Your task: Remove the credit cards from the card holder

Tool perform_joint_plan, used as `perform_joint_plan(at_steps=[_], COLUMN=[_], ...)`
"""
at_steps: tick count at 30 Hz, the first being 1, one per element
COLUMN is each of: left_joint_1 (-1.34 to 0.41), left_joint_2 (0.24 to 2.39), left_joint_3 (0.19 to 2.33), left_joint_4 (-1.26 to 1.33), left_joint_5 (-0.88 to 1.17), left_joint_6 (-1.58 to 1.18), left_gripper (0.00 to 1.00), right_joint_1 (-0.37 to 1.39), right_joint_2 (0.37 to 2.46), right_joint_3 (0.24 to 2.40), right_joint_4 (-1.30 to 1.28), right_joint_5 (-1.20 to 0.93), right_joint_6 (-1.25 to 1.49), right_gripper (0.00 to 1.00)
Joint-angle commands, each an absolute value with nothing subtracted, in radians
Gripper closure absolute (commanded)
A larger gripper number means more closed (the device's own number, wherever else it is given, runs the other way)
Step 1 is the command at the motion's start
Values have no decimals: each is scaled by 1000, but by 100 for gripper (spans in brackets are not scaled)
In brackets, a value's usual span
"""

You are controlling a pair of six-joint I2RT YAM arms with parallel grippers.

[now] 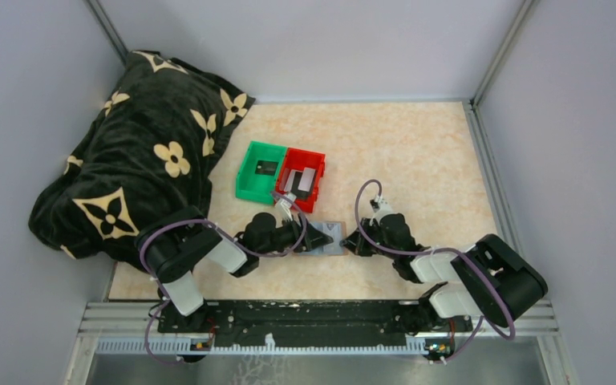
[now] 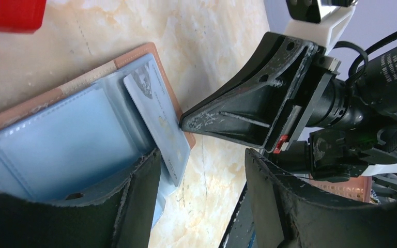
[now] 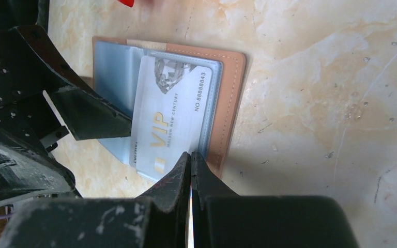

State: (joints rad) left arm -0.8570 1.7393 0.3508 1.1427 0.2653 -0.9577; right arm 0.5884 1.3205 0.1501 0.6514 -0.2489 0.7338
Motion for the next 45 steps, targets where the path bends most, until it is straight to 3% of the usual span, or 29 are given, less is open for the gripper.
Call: perform_joint_plan(at_steps=[1, 30, 45], left_joint_1=[-861, -861, -763], left_joint_2=[1762, 1961, 1923], left_joint_3=[392, 426, 296], left_joint_4=[1210, 1422, 1518], left_joint_5=[270, 385, 405], left_joint_6=[-966, -1106, -1125], left_gripper=[34, 40, 43], right_joint_1=[592, 592, 592], right_joint_2=[1341, 1406, 1383], right_joint_3=[129, 121, 133], right_joint_4=[622, 681, 635], right_joint_5=[-279, -283, -256], right_joint_6=[732, 740, 726], right_gripper=[100, 100, 100])
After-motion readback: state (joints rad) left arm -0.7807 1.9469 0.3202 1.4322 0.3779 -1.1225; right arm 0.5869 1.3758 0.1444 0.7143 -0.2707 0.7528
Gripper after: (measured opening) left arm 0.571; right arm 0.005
